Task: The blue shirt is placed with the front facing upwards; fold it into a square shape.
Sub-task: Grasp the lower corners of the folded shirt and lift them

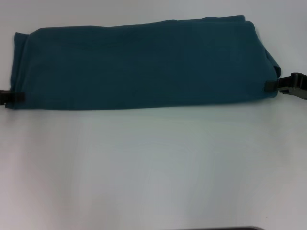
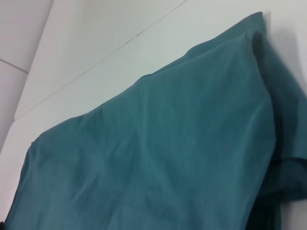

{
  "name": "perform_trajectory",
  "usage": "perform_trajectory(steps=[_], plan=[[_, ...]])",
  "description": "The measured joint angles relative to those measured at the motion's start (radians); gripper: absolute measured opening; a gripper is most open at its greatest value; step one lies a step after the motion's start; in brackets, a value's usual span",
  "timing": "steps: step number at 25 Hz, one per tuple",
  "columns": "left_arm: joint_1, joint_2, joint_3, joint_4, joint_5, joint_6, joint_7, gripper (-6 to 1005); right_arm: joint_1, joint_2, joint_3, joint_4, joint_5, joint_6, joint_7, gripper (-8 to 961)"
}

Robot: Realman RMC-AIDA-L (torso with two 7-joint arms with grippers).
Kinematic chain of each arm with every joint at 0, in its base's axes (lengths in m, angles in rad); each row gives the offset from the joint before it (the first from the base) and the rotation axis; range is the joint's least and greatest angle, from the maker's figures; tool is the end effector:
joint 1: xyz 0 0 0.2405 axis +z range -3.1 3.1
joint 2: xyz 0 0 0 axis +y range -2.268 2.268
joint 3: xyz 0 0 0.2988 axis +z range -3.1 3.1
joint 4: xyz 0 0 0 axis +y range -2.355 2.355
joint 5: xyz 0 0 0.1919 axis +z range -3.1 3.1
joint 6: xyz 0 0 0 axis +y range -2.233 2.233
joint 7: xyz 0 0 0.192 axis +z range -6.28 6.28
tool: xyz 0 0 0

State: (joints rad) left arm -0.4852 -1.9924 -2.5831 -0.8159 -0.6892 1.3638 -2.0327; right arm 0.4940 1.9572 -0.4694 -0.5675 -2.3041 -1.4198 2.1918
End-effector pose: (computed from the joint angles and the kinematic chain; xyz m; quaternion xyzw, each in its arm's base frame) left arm -0.3883 0.3607 0.0059 -0.8172 -0.5161 -0.0543 0.2508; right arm 0.3713 0.3488 -0.0176 -0.7248 0.6455 0.1842 0.1555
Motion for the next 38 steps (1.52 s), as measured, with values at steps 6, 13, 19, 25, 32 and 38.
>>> perform_trajectory(steps=[6,13,19,25,32,38], plan=[[0.0,-0.002,0.0,0.0,0.019,-0.014,-0.002,400,-0.003,0.0,0.0,0.0,0.0,-0.002,0.0,42],[0.001,-0.005,-0.003,-0.008,0.02,-0.024,-0.009,189,-0.005,0.0,0.0,0.0,0.0,-0.006,0.0,43],[0.001,-0.007,0.001,-0.013,0.022,-0.014,0.001,75,-0.007,0.0,0.002,0.0,0.001,-0.008,0.0,44],[0.001,-0.007,0.011,-0.017,0.024,-0.013,0.0,50,-0.008,0.0,0.002,0.0,0.002,-0.007,0.0,44],[0.001,-0.002,0.001,-0.019,0.041,-0.018,-0.006,49,-0.016,0.0,0.004,-0.001,0.002,-0.008,0.0,45],[0.011,0.01,-0.002,-0.023,0.047,-0.011,-0.007,50,-0.025,-0.001,0.015,-0.002,0.002,-0.011,-0.001,46]])
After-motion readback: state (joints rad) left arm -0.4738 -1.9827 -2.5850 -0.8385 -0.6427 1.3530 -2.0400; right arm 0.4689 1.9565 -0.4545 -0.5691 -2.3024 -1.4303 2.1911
